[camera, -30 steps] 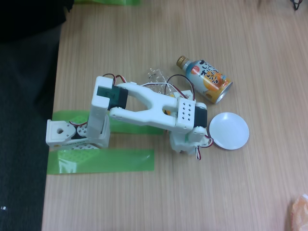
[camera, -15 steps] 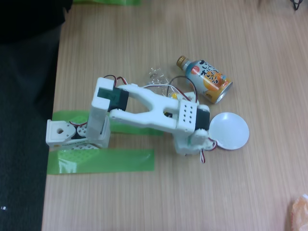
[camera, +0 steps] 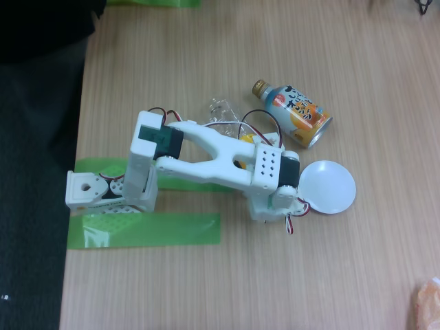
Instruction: Pick up the plastic bottle and stand it up on the white place
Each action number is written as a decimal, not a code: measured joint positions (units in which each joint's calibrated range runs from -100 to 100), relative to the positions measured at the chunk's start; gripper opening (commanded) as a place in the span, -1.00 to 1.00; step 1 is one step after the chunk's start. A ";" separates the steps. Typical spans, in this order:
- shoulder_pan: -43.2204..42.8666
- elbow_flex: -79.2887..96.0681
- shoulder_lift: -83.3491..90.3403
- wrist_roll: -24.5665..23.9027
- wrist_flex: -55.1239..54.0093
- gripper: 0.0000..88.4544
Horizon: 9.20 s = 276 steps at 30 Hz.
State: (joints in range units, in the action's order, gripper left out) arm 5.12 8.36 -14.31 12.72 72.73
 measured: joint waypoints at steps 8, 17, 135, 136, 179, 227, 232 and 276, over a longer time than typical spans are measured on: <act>-0.07 0.00 0.00 0.00 0.00 -0.43; -0.07 1.99 0.00 0.00 0.17 -0.43; 2.02 -36.24 0.00 1.79 20.65 -0.71; 2.09 -37.42 0.00 1.79 20.65 -0.71; 2.47 4.70 46.30 2.84 -12.23 -0.72; -8.07 48.89 50.51 35.33 -88.11 -0.72; -8.89 49.16 50.51 35.38 -88.19 -0.72; -8.67 49.80 41.67 36.17 -95.92 -0.72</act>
State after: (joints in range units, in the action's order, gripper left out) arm -3.55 58.16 27.36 48.90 -23.19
